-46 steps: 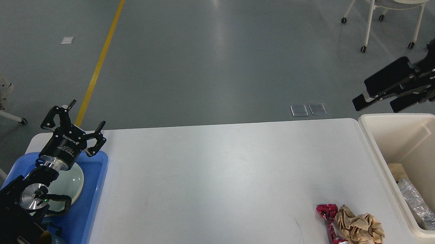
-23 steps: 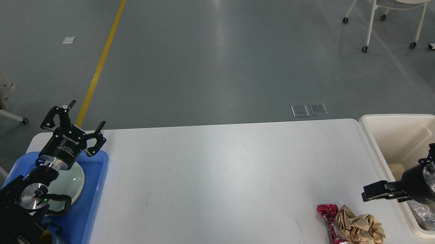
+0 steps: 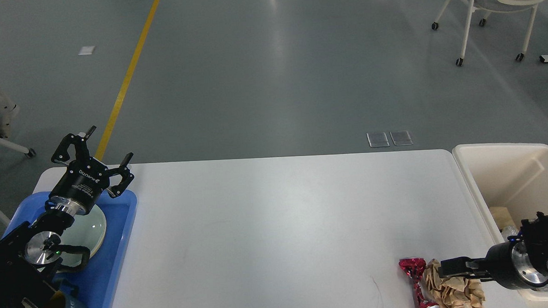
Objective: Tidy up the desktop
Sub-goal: 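Grasp the brown paper bag with the right gripper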
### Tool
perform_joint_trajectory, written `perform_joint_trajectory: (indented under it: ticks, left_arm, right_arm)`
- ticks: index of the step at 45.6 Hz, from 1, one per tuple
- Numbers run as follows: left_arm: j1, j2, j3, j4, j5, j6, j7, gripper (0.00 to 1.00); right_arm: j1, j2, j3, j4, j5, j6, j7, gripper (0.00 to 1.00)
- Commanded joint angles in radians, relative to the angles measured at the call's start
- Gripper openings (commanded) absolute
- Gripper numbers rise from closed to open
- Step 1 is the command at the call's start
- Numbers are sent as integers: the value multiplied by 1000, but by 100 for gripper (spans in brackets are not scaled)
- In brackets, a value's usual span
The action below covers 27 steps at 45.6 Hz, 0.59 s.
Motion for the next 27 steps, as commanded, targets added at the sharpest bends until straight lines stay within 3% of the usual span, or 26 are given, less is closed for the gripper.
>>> perform_joint_trajectory:
  ticks: [1, 24, 27]
  left_arm:
    - [0, 0, 0, 0, 0, 1, 0, 100]
    - [0, 0, 0, 0, 0, -1, 0, 100]
    - [0, 0, 0, 0, 0, 1, 0, 100]
  right_arm:
    - [-35, 5, 1, -16, 4, -14, 0, 100]
    - [-197, 45, 39, -120, 2, -134, 3, 100]
    - [-197, 45, 45, -120, 4, -148, 5, 89]
